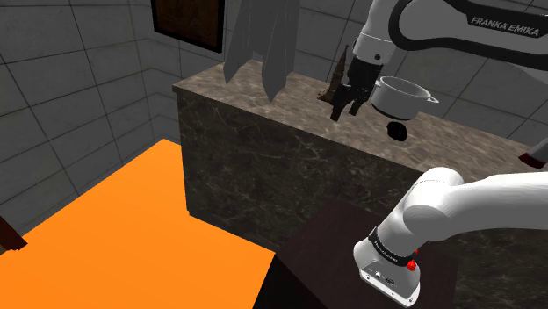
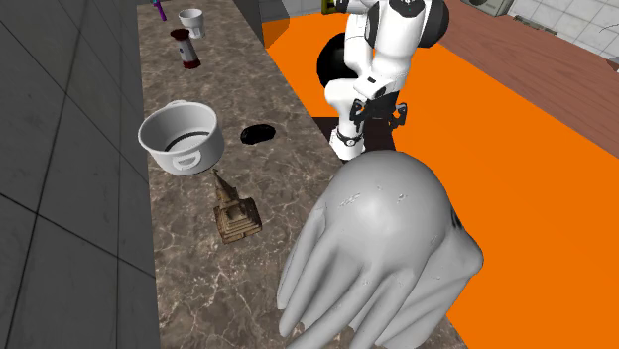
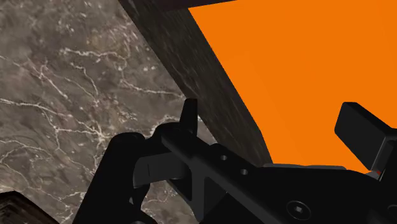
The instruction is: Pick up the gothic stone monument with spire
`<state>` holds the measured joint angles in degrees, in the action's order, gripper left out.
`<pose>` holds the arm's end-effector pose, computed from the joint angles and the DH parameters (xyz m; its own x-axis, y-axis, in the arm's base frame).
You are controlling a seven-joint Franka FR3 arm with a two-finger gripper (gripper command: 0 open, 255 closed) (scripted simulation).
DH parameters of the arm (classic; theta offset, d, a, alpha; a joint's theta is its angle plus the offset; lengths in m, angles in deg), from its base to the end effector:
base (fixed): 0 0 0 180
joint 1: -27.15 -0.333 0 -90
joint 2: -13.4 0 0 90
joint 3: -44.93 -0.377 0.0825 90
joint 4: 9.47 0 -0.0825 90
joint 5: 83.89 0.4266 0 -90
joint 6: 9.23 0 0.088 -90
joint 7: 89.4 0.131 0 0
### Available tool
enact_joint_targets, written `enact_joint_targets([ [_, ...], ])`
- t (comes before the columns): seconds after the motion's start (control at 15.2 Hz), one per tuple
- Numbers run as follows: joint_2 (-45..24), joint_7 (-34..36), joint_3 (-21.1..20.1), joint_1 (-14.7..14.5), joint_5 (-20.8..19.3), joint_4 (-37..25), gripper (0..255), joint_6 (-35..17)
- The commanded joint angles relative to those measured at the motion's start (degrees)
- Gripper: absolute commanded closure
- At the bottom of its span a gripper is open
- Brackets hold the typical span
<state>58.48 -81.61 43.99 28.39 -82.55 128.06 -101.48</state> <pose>0.3086 0.0029 0.5905 0.9892 -0.1464 -0.0051 -0.1465 -0.9891 -0.0112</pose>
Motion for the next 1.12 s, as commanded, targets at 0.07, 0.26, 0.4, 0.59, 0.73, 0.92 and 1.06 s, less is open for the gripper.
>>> enact_joint_targets([
  [0.07,-0.34,-2.15,1.44,0.26,-0.97,-0.22,0,-0.39],
  [0.26,-1.95,-8.54,5.75,0.88,-3.68,-1.42,0,-1.70],
  [0.4,-3.49,-12.76,8.61,1.15,-5.24,-2.66,0,-2.67],
  [0.59,-6.46,-19.08,12.84,1.30,-7.10,-5.16,0,-4.17],
  [0.73,-8.83,-23.29,15.64,1.20,-7.96,-7.25,0,-5.17],
  [0.92,-12.95,-29.69,19.80,0.80,-8.56,-11.03,0,-6.56],
  [1.06,-16.05,-34.03,22.58,0.34,-8.46,-13.97,0,-7.37],
])
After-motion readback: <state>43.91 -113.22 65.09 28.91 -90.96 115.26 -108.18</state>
